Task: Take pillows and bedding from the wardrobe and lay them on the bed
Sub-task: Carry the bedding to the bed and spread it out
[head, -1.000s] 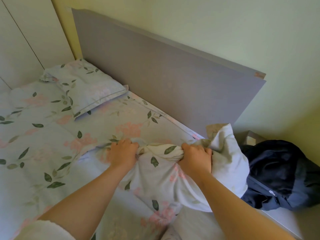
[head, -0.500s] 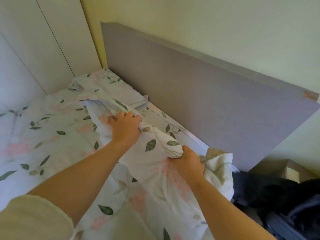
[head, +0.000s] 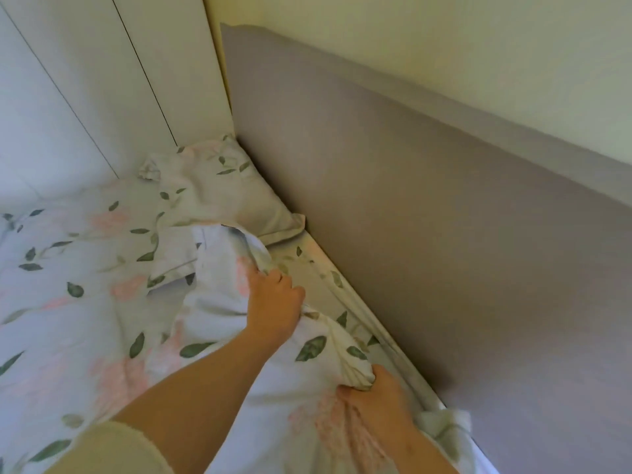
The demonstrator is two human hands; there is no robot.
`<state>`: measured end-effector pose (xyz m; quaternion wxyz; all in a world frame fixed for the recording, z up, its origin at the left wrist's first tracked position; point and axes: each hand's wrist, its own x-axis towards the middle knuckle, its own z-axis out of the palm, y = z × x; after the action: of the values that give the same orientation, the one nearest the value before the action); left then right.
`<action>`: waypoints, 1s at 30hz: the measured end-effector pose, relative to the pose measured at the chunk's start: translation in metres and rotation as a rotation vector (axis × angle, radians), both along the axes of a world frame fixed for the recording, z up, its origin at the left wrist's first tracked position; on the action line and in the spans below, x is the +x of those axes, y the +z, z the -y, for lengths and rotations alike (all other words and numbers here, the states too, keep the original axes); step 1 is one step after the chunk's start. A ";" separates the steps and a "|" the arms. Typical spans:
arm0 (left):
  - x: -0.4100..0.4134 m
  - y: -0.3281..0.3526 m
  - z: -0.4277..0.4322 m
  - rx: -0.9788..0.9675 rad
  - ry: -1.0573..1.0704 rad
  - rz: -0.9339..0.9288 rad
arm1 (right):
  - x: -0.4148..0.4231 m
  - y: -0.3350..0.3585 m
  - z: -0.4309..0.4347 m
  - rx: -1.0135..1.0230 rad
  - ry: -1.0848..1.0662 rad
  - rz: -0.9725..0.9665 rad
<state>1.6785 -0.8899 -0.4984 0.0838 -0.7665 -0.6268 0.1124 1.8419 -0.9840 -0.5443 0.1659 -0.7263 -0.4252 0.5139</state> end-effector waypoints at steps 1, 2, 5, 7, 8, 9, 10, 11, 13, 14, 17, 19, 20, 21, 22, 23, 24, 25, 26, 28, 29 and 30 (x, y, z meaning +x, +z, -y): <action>0.009 -0.011 -0.013 -0.002 -0.017 0.028 | 0.007 -0.010 -0.012 0.000 -0.019 -0.007; 0.018 -0.018 -0.024 0.014 -0.042 0.033 | 0.013 -0.021 -0.022 0.004 -0.043 -0.015; 0.045 -0.035 -0.049 0.012 -0.092 -0.018 | 0.032 -0.054 -0.038 0.010 -0.105 -0.098; 0.057 -0.043 -0.056 -0.027 -0.080 -0.043 | 0.037 -0.068 -0.044 0.024 -0.144 -0.141; 0.063 -0.051 -0.058 -0.004 -0.080 -0.038 | 0.040 -0.077 -0.047 0.026 -0.162 -0.115; 0.067 -0.063 -0.057 0.000 -0.070 -0.008 | 0.041 -0.085 -0.050 0.011 -0.174 -0.033; 0.070 -0.075 -0.054 -0.027 -0.050 0.025 | 0.043 -0.090 -0.051 -0.031 -0.155 0.110; 0.072 -0.084 -0.048 -0.077 -0.013 0.042 | 0.046 -0.092 -0.050 -0.067 -0.087 0.279; 0.071 -0.102 -0.030 -0.180 0.103 0.078 | 0.049 -0.093 -0.038 -0.012 0.066 0.515; 0.068 -0.108 -0.019 -0.211 0.172 0.130 | 0.050 -0.095 -0.030 0.040 0.106 0.558; 0.049 -0.125 0.022 -0.270 0.371 0.299 | 0.055 -0.095 -0.008 0.060 0.117 0.663; 0.040 -0.130 0.053 -0.284 0.455 0.366 | 0.050 -0.096 0.027 0.164 0.014 0.754; 0.036 -0.131 0.067 -0.275 0.490 0.396 | 0.050 -0.098 0.045 0.258 -0.073 0.739; 0.033 -0.130 0.079 -0.261 0.539 0.439 | 0.049 -0.107 0.067 0.323 -0.162 0.671; 0.031 -0.130 0.089 -0.234 0.605 0.494 | 0.047 -0.111 0.085 0.271 -0.239 0.596; 0.028 -0.129 0.098 -0.207 0.694 0.561 | 0.050 -0.116 0.097 0.212 -0.318 0.585; 0.025 -0.128 0.105 -0.176 0.803 0.621 | 0.054 -0.108 0.102 0.085 -0.391 0.491; 0.022 -0.127 0.113 -0.137 0.943 0.691 | 0.064 -0.095 0.099 0.013 -0.481 0.301; 0.019 -0.129 0.119 -0.094 1.091 0.785 | 0.070 -0.081 0.091 -0.093 -0.700 0.046; 0.011 -0.131 0.123 -0.044 1.401 1.082 | 0.059 -0.073 0.111 -0.151 -0.890 -0.107; 0.004 -0.136 0.122 -0.040 1.512 1.251 | 0.044 -0.071 0.119 -0.180 -0.862 -0.140; -0.002 -0.133 0.122 -0.052 1.568 1.394 | 0.029 -0.069 0.122 -0.197 -0.890 -0.147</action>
<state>1.6766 -1.0118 -0.6318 -0.4085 -0.0423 -0.8545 -0.3180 1.8705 -1.1060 -0.6137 0.3304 -0.8120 -0.0084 0.4810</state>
